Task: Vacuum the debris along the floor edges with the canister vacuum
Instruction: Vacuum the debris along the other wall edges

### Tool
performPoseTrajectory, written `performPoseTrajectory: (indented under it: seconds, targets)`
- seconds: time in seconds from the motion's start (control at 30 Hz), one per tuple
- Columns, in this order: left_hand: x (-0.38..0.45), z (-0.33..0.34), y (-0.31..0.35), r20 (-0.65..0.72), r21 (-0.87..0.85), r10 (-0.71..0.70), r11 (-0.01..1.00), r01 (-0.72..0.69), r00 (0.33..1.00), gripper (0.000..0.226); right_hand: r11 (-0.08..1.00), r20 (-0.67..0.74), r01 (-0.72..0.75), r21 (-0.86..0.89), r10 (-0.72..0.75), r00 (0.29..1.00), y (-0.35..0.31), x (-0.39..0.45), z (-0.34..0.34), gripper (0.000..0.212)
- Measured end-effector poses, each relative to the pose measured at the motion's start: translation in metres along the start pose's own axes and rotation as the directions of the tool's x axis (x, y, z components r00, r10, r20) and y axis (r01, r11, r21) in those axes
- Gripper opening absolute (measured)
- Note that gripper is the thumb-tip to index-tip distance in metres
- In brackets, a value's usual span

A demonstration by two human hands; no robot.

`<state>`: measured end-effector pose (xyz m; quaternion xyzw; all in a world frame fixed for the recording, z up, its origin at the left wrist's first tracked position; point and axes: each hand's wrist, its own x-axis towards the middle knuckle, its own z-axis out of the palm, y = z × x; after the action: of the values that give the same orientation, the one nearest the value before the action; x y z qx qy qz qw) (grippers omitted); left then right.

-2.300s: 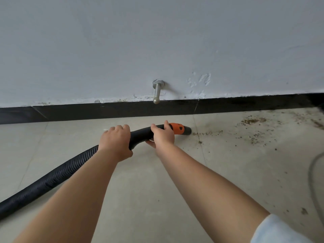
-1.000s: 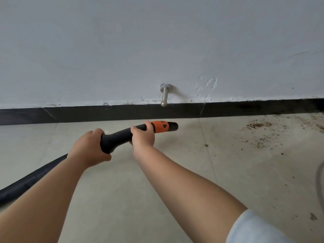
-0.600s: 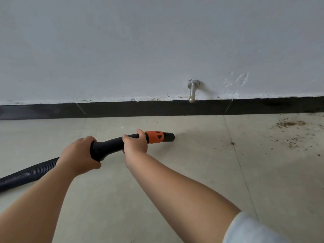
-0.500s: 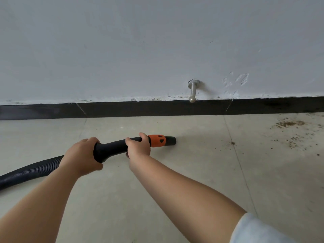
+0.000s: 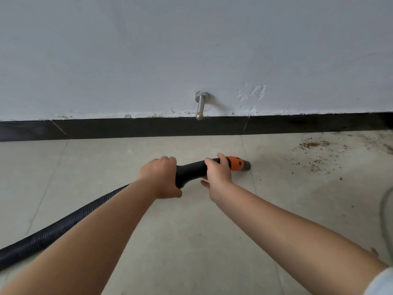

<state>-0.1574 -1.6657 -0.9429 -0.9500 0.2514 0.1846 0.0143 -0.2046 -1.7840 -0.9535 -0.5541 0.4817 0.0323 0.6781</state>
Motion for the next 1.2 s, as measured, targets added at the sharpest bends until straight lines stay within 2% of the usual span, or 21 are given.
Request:
performPoseTrajectory:
  seconds: [0.23,0.4,0.6,0.73,0.87,1.03,1.2]
  targets:
    - [0.014,0.005,0.044,-0.017,-0.037,0.054,0.998,-0.054,0.998,0.042,0.995,-0.087,0.026,0.098,-0.018,0.996,-0.005,0.009,-0.034,0.055]
    - [0.007,0.008,0.014,-0.094,-0.175,-0.022,0.984,0.005,0.995,0.037,0.992,-0.023,0.097,0.084,-0.095,0.995,-0.004,0.004,-0.012,0.056]
    - [-0.018,0.008,-0.052,-0.058,-0.119,-0.082,0.99,0.075,0.995,0.036,0.992,0.1,-0.031,0.125,0.019,0.995,0.016,-0.024,0.039,0.06]
    - [-0.024,0.007,-0.056,-0.011,-0.072,-0.067,0.995,0.066,0.998,0.037,0.983,0.102,-0.089,0.161,0.073,0.992,0.026,-0.03,0.044,0.06]
    - [-0.017,0.005,-0.018,0.025,-0.001,0.008,1.0,-0.008,1.0,0.039,0.981,0.047,-0.031,0.192,0.022,0.999,0.027,-0.018,0.009,0.059]
    - [0.0,0.004,0.069,0.022,0.033,0.118,0.992,-0.119,0.993,0.043,0.966,-0.123,0.044,0.254,-0.013,0.992,0.014,0.004,-0.062,0.055]
    - [0.009,0.019,0.138,0.011,-0.052,0.159,0.986,-0.159,0.987,0.047,0.976,-0.273,0.135,0.173,-0.085,0.958,0.011,0.021,-0.108,0.049]
